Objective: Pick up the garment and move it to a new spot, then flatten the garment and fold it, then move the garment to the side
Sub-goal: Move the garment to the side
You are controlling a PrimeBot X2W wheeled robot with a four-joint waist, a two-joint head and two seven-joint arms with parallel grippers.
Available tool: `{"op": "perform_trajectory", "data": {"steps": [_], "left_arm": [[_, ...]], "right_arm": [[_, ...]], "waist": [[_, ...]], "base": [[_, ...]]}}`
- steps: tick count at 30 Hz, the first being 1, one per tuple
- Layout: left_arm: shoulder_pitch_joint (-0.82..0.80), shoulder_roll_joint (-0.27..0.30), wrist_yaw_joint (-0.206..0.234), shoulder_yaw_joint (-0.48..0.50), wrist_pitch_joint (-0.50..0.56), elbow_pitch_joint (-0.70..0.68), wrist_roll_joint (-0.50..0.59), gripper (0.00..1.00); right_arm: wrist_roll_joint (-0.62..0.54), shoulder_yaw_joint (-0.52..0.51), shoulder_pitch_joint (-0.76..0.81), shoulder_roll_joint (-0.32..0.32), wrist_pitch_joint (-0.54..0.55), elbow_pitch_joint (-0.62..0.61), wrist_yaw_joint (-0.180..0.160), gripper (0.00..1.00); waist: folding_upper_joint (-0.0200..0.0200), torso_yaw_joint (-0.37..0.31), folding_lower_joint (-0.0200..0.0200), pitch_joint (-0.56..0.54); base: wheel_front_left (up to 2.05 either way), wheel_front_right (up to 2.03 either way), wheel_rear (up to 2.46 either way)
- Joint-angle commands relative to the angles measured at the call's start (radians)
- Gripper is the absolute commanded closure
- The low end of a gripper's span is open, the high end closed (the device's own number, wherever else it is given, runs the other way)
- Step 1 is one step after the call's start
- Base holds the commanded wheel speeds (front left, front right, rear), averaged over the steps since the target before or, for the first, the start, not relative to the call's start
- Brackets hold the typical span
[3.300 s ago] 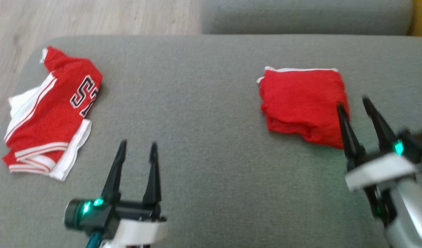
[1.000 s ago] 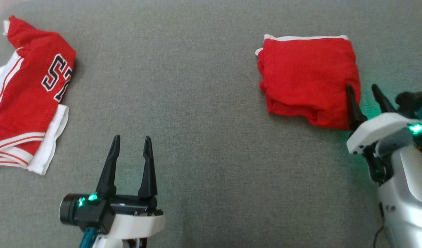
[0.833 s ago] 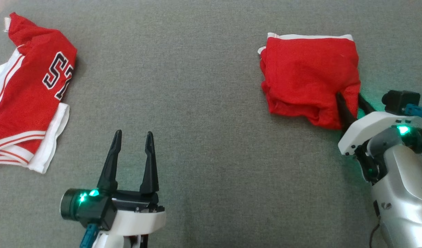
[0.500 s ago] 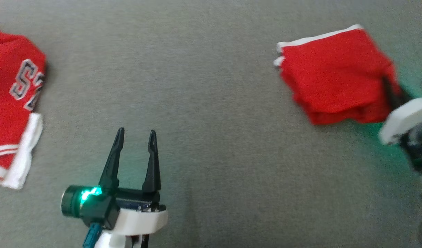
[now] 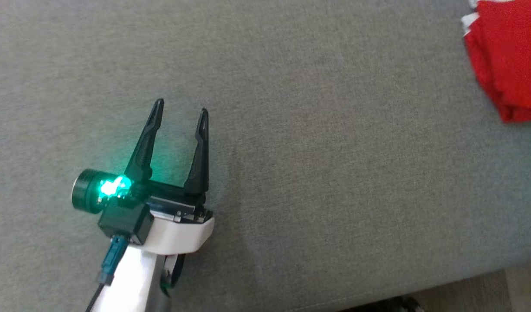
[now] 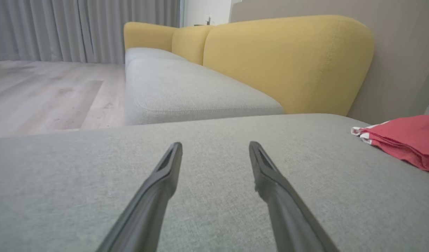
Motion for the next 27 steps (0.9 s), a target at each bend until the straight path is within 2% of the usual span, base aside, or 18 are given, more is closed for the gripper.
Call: {"op": "perform_trajectory", "data": {"steps": [1,5,6,7,8,14,19,20,23,27], "left_arm": [[-0.020,0.000,-0.011,0.022,-0.005,-0.019,0.011,0.00],[-0.040,0.000,-0.019,0.018,-0.005,-0.009,0.011,0.00],[-0.044,0.000,-0.020,0.016,-0.005,-0.008,0.010,0.00],[-0.048,0.000,-0.022,0.013,-0.005,-0.006,0.008,0.00],[-0.050,-0.001,-0.023,0.012,-0.005,-0.004,0.005,0.00],[-0.032,-0.001,-0.011,0.019,-0.005,0.017,-0.021,0.00],[0.010,-0.001,0.029,0.016,-0.005,0.043,-0.084,0.00],[0.010,-0.001,0.029,0.016,-0.005,0.043,-0.084,0.00],[0.040,-0.001,0.049,0.012,-0.005,0.065,-0.122,0.00],[0.080,-0.001,0.069,0.016,-0.005,0.097,-0.156,0.00]], "right_arm": [[-0.035,-0.044,0.011,-0.050,0.005,-0.050,-0.001,1.00],[-0.110,-0.116,0.006,-0.044,-0.004,-0.077,-0.001,1.00],[-0.131,-0.136,0.004,-0.037,-0.006,-0.080,-0.001,0.82],[-0.153,-0.156,0.002,-0.027,-0.013,-0.085,-0.001,0.28],[-0.179,-0.173,0.003,-0.017,-0.022,-0.090,-0.001,0.00],[-0.259,-0.169,0.041,0.096,-0.061,-0.127,-0.001,0.00],[-0.221,-0.075,0.112,0.222,-0.112,-0.163,-0.001,0.00],[-0.221,-0.075,0.112,0.222,-0.112,-0.163,-0.001,0.00],[-0.166,0.018,0.155,0.291,-0.188,-0.153,-0.001,0.00],[-0.115,0.135,0.193,0.364,-0.336,-0.083,-0.001,0.00]], "waist": [[0.0000,-0.027,-0.0002,0.049],[0.0000,-0.020,-0.0002,0.064],[0.0000,-0.016,-0.0002,0.066],[0.0000,-0.011,-0.0002,0.065],[0.0000,-0.004,-0.0002,0.062],[0.0000,0.030,-0.0002,-0.005],[0.0000,0.073,-0.0002,-0.106],[0.0000,0.073,-0.0002,-0.106],[0.0000,0.102,-0.0002,-0.169],[0.0000,0.143,-0.0002,-0.256]], "base": [[0.00,0.00,0.00],[0.00,0.00,0.00],[0.00,0.00,0.00],[0.00,0.00,0.00],[0.00,0.00,0.00],[0.00,0.00,0.00],[0.00,0.00,0.00],[0.00,0.00,0.00],[0.00,0.00,0.00],[0.00,0.00,0.00]]}}
